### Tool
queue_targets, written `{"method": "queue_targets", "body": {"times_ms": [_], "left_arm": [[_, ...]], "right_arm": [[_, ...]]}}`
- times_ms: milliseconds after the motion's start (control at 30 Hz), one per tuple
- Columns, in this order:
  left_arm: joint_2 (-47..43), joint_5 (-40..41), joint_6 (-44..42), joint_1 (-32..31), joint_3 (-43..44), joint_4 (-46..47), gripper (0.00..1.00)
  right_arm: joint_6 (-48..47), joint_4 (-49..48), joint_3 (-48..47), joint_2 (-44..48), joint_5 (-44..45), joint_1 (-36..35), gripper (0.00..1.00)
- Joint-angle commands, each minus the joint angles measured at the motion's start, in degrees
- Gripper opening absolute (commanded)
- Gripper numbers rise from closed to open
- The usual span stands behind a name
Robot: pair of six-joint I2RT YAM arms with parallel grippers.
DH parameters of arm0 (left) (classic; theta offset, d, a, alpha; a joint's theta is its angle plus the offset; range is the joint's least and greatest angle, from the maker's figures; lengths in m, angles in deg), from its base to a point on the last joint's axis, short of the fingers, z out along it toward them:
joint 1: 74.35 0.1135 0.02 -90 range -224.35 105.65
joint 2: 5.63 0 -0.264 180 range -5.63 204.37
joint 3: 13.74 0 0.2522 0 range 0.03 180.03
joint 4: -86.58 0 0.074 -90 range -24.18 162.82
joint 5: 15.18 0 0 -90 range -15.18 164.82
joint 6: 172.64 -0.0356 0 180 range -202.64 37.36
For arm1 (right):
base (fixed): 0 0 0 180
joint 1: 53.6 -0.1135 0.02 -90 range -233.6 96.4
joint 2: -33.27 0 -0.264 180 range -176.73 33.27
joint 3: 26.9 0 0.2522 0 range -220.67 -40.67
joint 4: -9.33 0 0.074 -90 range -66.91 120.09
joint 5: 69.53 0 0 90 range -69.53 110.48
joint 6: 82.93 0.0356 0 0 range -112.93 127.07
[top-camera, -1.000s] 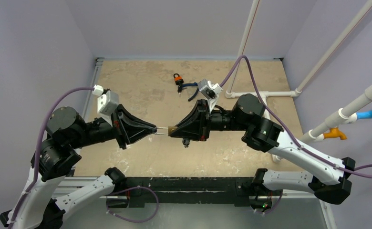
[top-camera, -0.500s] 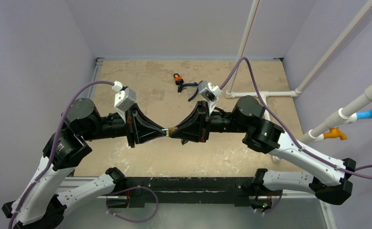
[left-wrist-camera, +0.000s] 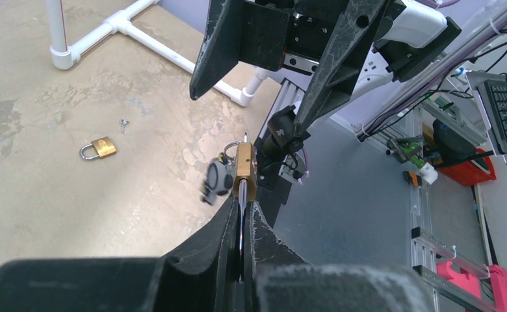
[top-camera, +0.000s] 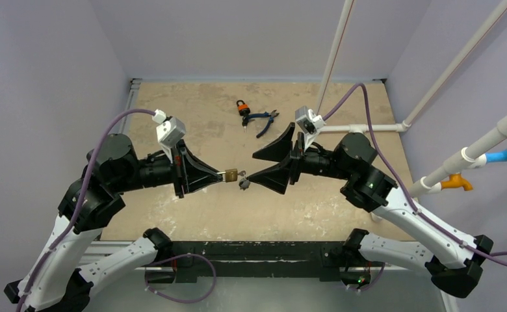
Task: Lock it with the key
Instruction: Lock the lock.
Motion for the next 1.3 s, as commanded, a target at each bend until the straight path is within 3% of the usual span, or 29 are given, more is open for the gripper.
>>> {"method": "queue_targets", "body": {"times_ms": [0, 200, 567, 667, 833, 1100, 1267], "left_arm": [[-0.1, -1.4, 1.0, 1.4, 1.0, 1.5, 0.00], [1.0, -1.5, 1.6, 2.1, 1.3, 1.1, 0.00], [2.3, -1.9, 2.4, 3.0, 1.8, 0.7, 0.00], [2.5, -2.0, 2.4, 3.1, 1.9, 0.6, 0.00], [2.4, -2.0, 2.4, 3.6, 2.2, 0.2, 0.00], [2.3, -2.2, 0.5, 5.5, 4.1, -2.6, 0.00], [2.2, -0.4, -2.2, 7.0, 6.1, -6.4, 0.00]], "right_arm": [[-1.0, -4.7, 1.7, 0.4, -6.8, 1.0, 0.75], [-2.3, -4.9, 1.0, -1.8, -9.3, 1.0, 0.72], [-2.7, -4.1, -0.6, -4.8, -9.6, 1.0, 0.51], [-2.8, -3.7, -0.6, -4.8, -8.6, 1.0, 0.35], [-3.8, -2.1, -1.0, -4.8, -8.4, 1.0, 0.00], [-5.9, 1.9, 0.4, -2.2, -3.7, 1.0, 0.00], [-8.4, 7.9, 0.9, -1.1, 4.1, 1.1, 0.00]]}}
